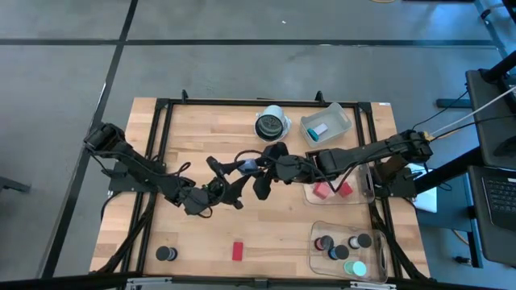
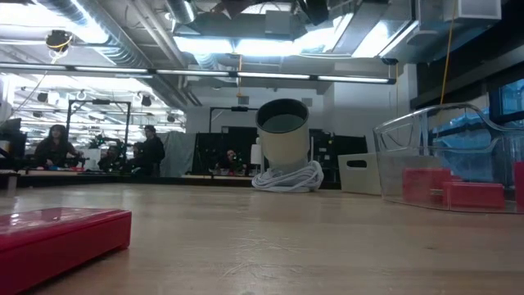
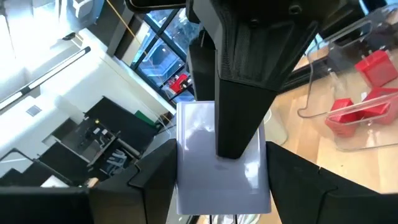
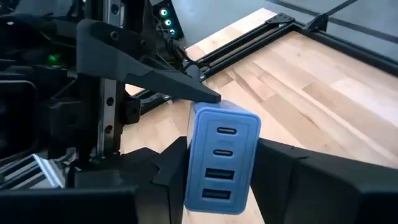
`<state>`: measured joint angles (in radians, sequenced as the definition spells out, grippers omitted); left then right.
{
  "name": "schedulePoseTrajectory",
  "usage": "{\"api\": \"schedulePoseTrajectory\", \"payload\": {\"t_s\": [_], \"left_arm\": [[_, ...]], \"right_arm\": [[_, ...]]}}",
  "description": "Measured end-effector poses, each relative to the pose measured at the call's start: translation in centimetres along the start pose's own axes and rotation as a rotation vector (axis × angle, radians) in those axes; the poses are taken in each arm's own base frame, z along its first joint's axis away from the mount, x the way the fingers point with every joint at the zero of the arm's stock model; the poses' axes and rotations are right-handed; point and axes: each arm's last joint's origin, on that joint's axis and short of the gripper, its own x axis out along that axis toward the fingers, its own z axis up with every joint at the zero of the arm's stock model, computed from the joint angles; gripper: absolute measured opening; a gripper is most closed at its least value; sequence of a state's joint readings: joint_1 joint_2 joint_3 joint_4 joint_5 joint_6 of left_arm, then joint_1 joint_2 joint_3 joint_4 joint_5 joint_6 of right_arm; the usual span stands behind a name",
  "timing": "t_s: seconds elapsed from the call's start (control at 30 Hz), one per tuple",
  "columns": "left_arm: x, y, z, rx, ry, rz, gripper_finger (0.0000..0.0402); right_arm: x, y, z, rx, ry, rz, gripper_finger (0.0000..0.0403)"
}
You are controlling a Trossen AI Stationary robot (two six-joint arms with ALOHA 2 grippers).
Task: Pick & Place Office items
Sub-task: Put the blue charger adapter into the top transparent bin
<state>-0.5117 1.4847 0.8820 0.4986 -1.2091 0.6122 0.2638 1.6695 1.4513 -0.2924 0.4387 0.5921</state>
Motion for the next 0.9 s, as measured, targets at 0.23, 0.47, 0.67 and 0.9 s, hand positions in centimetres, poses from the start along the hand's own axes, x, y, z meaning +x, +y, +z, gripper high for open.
{"api": "schedulePoseTrajectory", "payload": {"t_s": [0.23, 0.47, 0.67, 0.9], "left_arm": [[-0.1, 0.2, 0.3, -0.039, -0.016, 0.003, 0.0248], [0.0, 0.9, 0.8, -0.159, -0.009, 0.079, 0.0287], [-0.5, 1.4, 0.4, -0.301, 0.148, 0.306, 0.0296], [-1.5, 0.7, 0.2, -0.384, 0.114, 0.273, 0.0296]], "right_arm": [[0.0, 0.1, 0.1, -0.041, -0.009, 0.01, 0.0122], [-1.0, -1.6, 1.3, -0.025, 0.048, 0.01, 0.0122], [-5.8, -5.7, 1.2, 0.04, 0.303, -0.21, 0.0122], [-12.6, -8.2, -1.5, 0.108, 0.617, -0.565, 0.0122]]}}
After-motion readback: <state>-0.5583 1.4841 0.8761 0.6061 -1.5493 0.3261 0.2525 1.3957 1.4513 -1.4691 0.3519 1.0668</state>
